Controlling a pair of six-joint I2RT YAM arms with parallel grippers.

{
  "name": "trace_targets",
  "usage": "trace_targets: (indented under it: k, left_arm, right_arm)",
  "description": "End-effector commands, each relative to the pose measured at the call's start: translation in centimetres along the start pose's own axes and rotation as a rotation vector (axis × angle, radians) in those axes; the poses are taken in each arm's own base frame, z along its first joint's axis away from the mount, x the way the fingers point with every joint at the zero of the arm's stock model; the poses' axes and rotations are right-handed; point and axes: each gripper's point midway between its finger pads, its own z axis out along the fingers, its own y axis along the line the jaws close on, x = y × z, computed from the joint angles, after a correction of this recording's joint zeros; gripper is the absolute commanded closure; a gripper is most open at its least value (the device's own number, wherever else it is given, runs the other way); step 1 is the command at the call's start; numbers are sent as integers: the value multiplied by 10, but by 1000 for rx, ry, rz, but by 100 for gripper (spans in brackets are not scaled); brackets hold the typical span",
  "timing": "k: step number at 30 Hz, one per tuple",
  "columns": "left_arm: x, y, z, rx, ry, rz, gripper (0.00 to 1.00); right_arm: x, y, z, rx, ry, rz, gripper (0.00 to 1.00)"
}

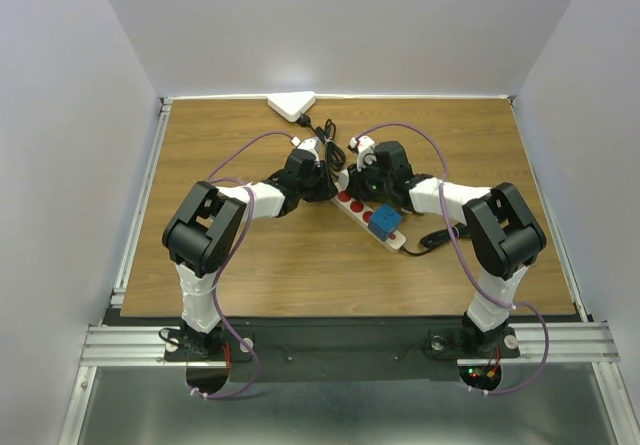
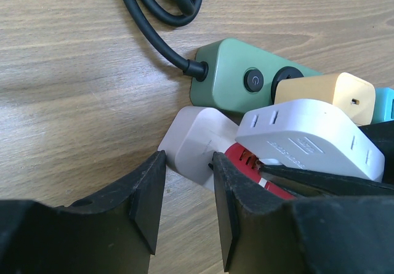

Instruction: Insert the plug

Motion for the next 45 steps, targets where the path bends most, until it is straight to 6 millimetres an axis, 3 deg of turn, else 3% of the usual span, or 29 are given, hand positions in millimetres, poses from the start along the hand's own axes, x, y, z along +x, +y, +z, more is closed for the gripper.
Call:
trace_targets:
  k: [1,16,28,38,45]
  left_arm:
    - [17,6,3,-14,54,20,55]
    - [13,10,-1,-34,36,16,55]
    - [-33,48,-36,-86,-69,-25,55]
    - [-55,56,-57,-86,-123,-37,55]
    - [-60,59,-61,-85,-133,-40,55]
  right_arm:
    - [13,-4,-3,26,19,6,100]
    - [35,9,6,8,77,7,100]
    - [62,8,6,33,159,11,100]
    - [82,14,10,38,223,20,99]
    - [97,26,14,20,266,18,100]
